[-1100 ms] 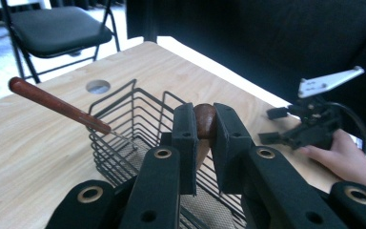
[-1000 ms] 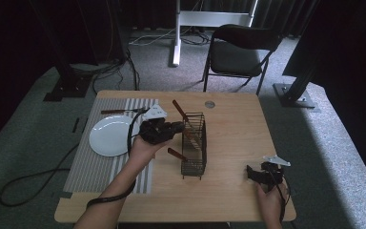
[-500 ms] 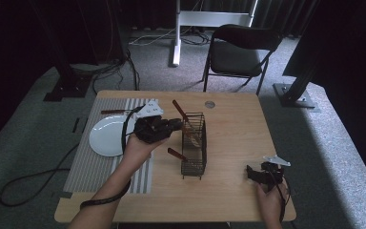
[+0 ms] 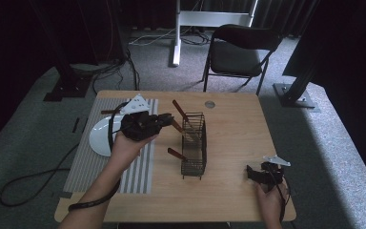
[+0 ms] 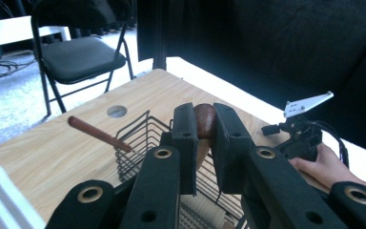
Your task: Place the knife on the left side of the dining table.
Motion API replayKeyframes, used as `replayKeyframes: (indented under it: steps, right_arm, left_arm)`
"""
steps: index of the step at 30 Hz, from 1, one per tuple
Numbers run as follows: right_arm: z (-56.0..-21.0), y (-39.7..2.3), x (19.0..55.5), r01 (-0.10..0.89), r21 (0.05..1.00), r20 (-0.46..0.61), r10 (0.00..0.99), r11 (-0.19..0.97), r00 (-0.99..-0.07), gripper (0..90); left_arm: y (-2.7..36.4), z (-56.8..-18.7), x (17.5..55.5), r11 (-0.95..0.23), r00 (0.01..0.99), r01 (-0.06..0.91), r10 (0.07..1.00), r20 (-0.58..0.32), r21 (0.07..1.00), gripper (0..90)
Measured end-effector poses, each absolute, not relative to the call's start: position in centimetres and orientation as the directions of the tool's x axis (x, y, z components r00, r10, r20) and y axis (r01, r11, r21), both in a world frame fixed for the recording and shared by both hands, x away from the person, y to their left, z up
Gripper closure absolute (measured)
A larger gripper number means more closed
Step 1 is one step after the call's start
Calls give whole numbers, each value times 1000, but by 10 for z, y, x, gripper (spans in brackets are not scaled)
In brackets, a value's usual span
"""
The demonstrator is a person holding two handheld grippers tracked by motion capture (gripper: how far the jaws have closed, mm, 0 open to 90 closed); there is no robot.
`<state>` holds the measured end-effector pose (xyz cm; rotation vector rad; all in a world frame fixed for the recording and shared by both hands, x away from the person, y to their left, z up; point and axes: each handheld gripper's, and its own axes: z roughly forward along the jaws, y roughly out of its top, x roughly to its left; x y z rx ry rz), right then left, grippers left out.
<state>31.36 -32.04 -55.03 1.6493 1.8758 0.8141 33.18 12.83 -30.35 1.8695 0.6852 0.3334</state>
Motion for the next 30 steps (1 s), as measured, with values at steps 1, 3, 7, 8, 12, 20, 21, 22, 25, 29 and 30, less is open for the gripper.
replayKeyframes:
  steps: [1, 3, 7, 8, 12, 20, 21, 22, 25, 29, 30]
  right_arm:
    - [-550, -320, 314, 686, 723, 13, 991, 83, -133, 117]
    - [-550, -320, 314, 686, 723, 12, 991, 83, -133, 117]
    - [-550, -320, 314, 686, 723, 12, 991, 83, -133, 117]
    - [-550, -320, 314, 686, 723, 13, 991, 83, -133, 117]
    - [-550, -320, 314, 686, 723, 13, 991, 83, -133, 117]
    - [-550, -320, 314, 686, 723, 12, 991, 83, -133, 117]
    - [-550, -320, 314, 686, 723, 12, 991, 83, -133, 117]
    - [-550, -320, 314, 686, 723, 12, 991, 83, -133, 117]
    - [-550, -321, 314, 685, 724, 11, 991, 85, -134, 117]
    - [-550, -321, 314, 685, 724, 11, 991, 84, -134, 117]
    - [-550, -321, 314, 684, 724, 10, 991, 85, -135, 117]
  left_arm:
    - [133, -300, 329, -260, 790, 296, 608, -83, 919, 812]
    - [136, -298, 329, -255, 789, 295, 608, -84, 921, 812]
    - [146, -292, 325, -248, 779, 285, 623, -72, 926, 812]
    - [151, -290, 323, -242, 776, 285, 626, -75, 927, 812]
    - [159, -289, 320, -232, 767, 288, 636, -79, 929, 812]
    - [184, -291, 312, -234, 731, 302, 679, -67, 924, 812]
    - [188, -292, 311, -234, 724, 305, 687, -65, 923, 812]
    - [194, -297, 310, -228, 712, 318, 698, -73, 920, 812]
    - [199, -303, 309, -231, 697, 330, 714, -71, 915, 812]
    - [213, -316, 308, -206, 678, 363, 728, -106, 909, 812]
    - [217, -320, 308, -202, 673, 372, 731, -113, 906, 812]
